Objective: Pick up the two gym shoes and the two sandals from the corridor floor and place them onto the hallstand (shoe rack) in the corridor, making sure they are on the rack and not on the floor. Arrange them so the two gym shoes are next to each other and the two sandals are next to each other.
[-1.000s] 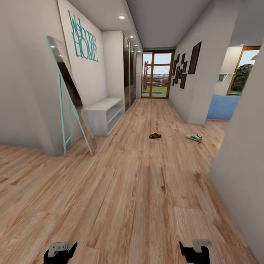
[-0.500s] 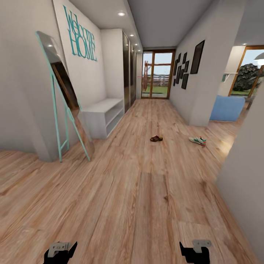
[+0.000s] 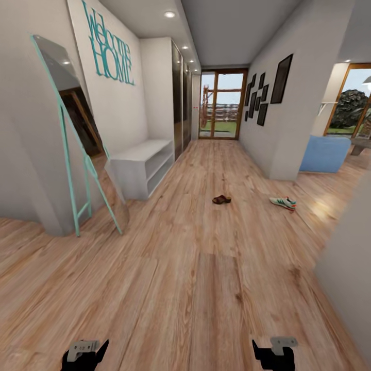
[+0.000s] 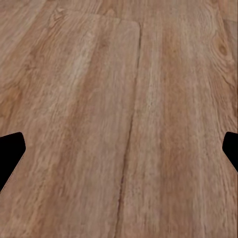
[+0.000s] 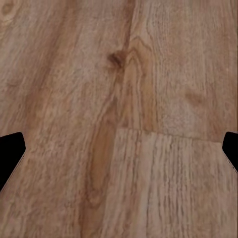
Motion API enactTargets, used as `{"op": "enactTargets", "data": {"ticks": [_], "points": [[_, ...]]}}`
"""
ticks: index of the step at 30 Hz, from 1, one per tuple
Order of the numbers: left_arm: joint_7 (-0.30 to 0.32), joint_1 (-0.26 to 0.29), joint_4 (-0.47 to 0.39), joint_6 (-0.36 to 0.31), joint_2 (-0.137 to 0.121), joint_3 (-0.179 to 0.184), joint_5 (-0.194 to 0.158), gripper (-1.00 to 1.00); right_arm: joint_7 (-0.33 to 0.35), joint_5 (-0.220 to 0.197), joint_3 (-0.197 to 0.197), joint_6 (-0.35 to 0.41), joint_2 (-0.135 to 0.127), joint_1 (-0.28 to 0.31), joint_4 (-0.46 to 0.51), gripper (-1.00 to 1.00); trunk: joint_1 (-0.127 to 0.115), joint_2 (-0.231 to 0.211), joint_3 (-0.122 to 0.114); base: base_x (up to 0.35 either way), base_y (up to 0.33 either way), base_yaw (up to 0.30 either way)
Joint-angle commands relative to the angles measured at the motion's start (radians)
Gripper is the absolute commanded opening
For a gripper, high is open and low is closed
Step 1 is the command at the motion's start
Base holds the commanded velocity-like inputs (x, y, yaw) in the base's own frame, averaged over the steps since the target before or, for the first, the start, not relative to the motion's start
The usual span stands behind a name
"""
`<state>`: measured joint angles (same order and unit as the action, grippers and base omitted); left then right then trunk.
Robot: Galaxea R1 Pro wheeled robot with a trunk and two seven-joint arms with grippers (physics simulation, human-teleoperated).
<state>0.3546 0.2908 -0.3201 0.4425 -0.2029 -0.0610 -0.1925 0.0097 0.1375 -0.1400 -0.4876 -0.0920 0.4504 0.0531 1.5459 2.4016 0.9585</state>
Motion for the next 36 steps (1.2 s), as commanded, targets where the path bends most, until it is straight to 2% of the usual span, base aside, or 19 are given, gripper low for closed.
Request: {"op": "enactTargets", "data": {"ticks": [1, 36], "points": [[0.01, 0.001, 0.001, -0.001, 0.0, -0.006, -0.005, 1.0, 0.001, 0.01, -0.009, -0.003, 0.0, 0.001, -0.001, 1.0, 0.0, 0.0, 0.001, 0.339, 0.0, 0.0], [0.01, 0.001, 0.001, -0.001, 0.0, -0.006, -0.005, 1.0, 0.005, 0.01, -0.009, -0.005, -0.005, -0.004, 0.0, 1.0, 0.0, 0.0, 0.001, 0.339, 0.0, 0.0]]}}
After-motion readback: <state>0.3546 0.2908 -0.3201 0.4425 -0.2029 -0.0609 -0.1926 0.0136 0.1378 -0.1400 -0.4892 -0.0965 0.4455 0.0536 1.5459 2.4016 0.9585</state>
